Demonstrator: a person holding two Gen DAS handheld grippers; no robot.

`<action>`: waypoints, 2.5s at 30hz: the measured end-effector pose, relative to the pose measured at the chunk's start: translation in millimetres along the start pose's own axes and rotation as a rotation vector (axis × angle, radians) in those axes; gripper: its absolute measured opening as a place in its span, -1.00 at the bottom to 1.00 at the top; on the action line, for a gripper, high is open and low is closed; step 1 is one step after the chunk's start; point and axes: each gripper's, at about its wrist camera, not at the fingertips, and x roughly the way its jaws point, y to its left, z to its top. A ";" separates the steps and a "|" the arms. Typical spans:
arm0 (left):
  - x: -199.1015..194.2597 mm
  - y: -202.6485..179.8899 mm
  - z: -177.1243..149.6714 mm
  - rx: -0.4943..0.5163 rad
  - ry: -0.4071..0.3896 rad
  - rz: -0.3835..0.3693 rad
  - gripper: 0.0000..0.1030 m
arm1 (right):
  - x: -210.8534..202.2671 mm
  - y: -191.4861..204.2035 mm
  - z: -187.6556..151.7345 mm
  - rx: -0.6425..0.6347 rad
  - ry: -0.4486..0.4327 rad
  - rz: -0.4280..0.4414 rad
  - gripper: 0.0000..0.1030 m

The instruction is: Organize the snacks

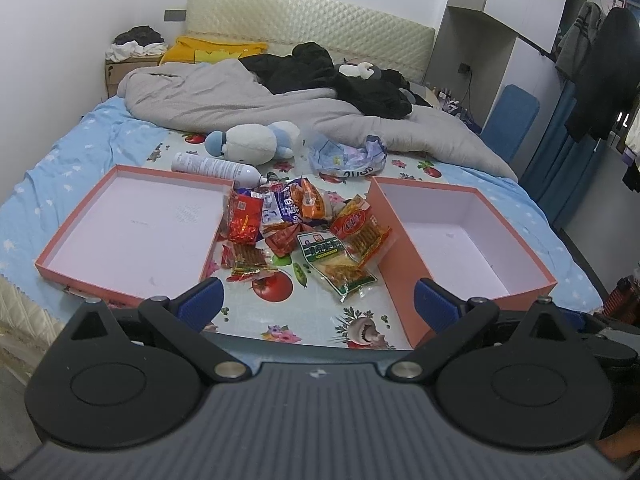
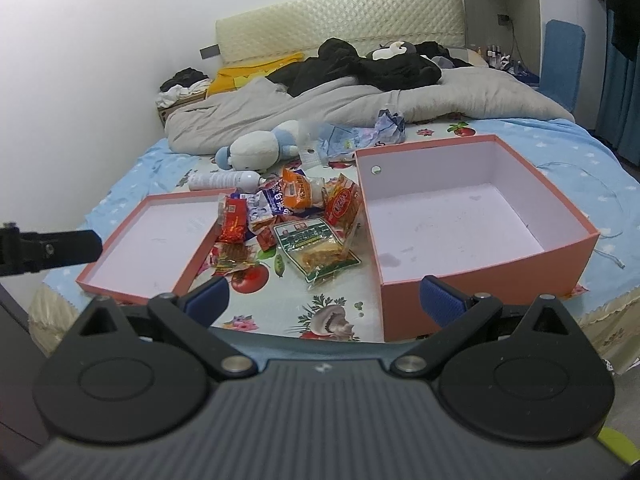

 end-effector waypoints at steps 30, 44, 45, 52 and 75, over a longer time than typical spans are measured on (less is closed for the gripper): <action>55.2 8.8 -4.0 0.054 0.026 -0.001 0.99 | 34.4 -1.5 -11.4 -0.019 0.020 0.017 1.00; 116.5 33.7 -20.7 0.051 0.067 0.053 0.99 | 67.5 18.5 -32.2 -0.165 0.011 0.018 0.62; 120.2 35.6 -20.3 0.044 0.068 0.062 0.99 | 68.9 20.9 -31.9 -0.185 -0.007 0.014 0.63; 147.2 39.8 -16.1 0.069 0.091 0.045 0.99 | 81.6 27.0 -29.8 -0.222 0.003 0.026 0.63; 289.4 79.5 18.6 0.048 0.233 0.045 0.97 | 203.1 49.4 -11.0 -0.393 0.122 0.033 0.38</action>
